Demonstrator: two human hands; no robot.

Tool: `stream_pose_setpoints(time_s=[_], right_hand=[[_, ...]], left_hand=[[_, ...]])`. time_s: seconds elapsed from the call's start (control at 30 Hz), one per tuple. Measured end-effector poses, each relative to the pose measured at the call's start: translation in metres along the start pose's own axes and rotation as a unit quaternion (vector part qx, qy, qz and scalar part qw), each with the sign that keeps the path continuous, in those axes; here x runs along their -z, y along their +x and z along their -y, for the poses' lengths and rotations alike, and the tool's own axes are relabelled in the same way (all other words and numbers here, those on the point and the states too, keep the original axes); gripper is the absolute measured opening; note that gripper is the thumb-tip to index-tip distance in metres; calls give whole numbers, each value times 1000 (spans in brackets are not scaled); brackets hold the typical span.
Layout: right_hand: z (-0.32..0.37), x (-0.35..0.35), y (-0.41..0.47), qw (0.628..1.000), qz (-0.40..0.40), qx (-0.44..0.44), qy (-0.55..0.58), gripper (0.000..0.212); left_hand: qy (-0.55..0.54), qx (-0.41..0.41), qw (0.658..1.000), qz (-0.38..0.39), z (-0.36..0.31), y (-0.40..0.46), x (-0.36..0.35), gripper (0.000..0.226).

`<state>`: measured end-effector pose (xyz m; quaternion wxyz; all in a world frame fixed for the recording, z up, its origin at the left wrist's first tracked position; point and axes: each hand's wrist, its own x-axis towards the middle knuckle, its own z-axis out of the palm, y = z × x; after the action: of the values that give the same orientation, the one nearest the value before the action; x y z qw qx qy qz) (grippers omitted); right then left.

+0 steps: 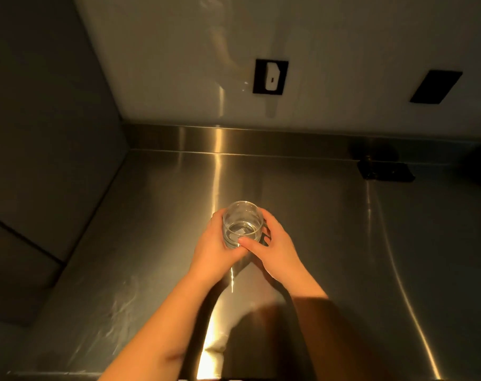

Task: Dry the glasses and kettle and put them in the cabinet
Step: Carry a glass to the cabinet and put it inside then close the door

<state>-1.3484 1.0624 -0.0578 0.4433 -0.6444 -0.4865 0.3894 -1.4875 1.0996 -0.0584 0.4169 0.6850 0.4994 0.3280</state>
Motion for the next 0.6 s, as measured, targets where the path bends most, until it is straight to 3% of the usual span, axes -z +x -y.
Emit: stream_pose_setpoints(time_s=[0.17,0.3,0.6], right_hand=[[29,-43,-6,994,92,11,50,67],[55,-85,-16,985,163,31,54,55],[98,-200,-52,946,310,89,25,59]], left_hand=[[11,24,996,-80,12,-27,46,75],[19,57,987,-148,25,-59,87,73],[37,125,948,-289,59,-140,181,72]])
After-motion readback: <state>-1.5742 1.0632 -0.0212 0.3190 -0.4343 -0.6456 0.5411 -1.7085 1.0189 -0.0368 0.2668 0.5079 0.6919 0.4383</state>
